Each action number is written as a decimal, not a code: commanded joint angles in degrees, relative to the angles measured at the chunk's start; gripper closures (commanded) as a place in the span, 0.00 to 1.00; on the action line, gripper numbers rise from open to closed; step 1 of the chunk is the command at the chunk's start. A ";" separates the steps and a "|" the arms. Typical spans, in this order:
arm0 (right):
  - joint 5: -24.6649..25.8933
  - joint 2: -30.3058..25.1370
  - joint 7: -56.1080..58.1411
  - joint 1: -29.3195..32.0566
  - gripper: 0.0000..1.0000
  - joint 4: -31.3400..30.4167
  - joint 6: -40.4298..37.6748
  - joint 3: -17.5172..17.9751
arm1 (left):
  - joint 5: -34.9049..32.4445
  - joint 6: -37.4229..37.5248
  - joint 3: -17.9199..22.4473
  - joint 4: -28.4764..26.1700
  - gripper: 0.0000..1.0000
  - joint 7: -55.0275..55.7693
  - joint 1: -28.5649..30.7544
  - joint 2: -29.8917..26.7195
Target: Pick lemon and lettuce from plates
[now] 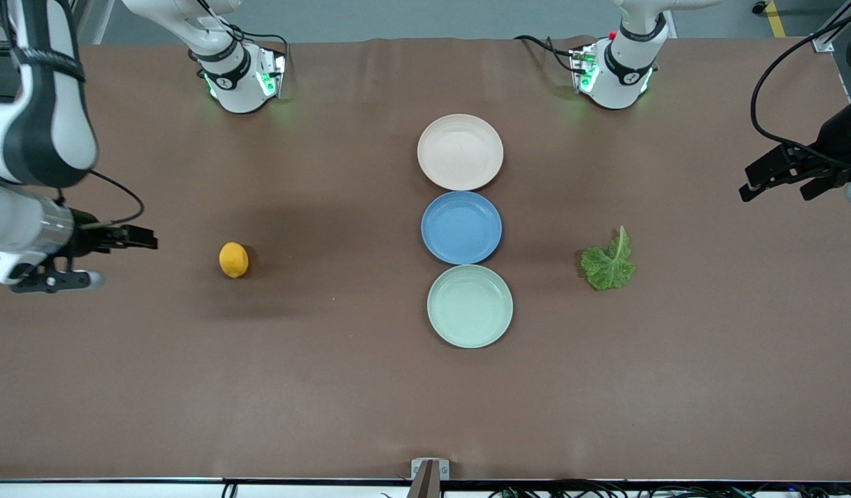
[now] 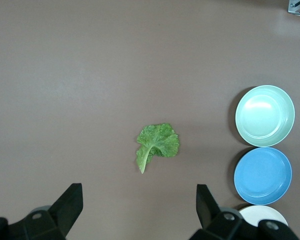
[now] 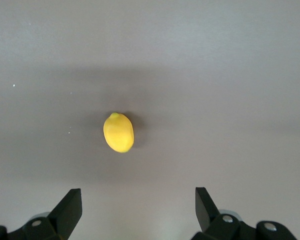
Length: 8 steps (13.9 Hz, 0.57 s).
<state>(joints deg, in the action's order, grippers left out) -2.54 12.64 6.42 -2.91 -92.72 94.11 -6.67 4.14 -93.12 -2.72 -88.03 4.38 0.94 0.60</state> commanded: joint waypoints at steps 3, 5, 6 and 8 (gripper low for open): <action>1.75 1.07 -1.67 1.76 0.00 9.48 -6.82 0.25 | -1.24 0.92 -0.27 1.46 0.00 -0.87 0.21 0.46; 1.75 1.07 -1.59 1.85 0.00 11.85 -8.32 0.25 | -1.24 0.83 -0.27 1.37 0.00 -0.87 0.12 0.46; 1.75 1.07 -0.98 2.03 0.00 12.82 -8.41 0.25 | -1.24 0.75 -0.27 1.46 0.00 -0.87 0.12 0.46; 1.05 1.07 -1.15 1.94 0.00 12.66 -10.07 0.34 | -1.24 0.74 -0.27 1.37 0.00 -0.87 0.12 0.46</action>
<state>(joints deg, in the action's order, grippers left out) -1.57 12.65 5.49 -1.75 -81.72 86.26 -7.05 4.13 -93.12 -2.73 -87.97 4.38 0.94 0.60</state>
